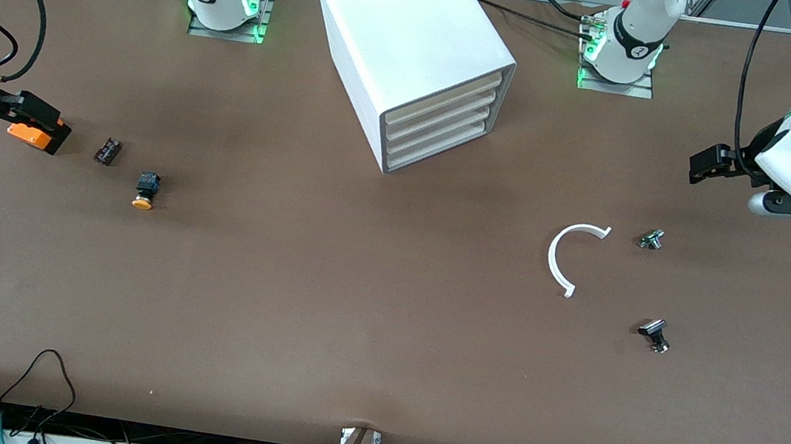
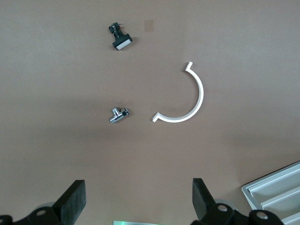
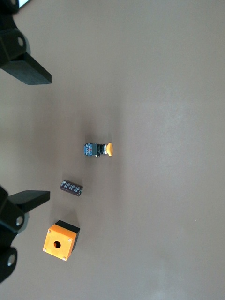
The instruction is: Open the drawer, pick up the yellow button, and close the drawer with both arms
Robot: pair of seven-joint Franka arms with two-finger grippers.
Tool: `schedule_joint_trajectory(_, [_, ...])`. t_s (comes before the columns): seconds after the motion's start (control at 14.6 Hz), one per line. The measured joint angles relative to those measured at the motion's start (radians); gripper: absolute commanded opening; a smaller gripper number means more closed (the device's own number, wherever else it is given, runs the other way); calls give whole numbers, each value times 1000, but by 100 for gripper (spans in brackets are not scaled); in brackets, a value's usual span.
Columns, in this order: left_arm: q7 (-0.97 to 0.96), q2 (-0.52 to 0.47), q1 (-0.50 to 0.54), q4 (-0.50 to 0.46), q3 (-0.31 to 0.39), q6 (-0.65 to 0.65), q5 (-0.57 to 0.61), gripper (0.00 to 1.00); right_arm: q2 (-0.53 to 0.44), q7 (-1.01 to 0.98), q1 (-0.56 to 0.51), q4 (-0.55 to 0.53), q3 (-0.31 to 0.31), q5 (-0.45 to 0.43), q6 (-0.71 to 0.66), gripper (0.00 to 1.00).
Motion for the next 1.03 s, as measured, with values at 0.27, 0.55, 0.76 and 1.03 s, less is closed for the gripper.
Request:
schedule_joint_trajectory(0.27, [-3, 7, 1, 8, 2, 20, 0, 100, 0, 1, -1, 0, -31, 32, 8, 100])
schedule_joint_trajectory(0.55, [-4, 28, 30, 56, 5, 24, -2, 100, 0, 0, 3, 0, -34, 40, 11, 100])
schedule_joint_trajectory(0.76, [-4, 37, 36, 90, 6, 24, -2, 100, 0, 0, 7, 0, -32, 40, 11, 100])
schedule_joint_trajectory(1.03, [-4, 58, 34, 97, -2, 24, -2, 100, 0, 0, 7, 0, -32, 40, 10, 100])
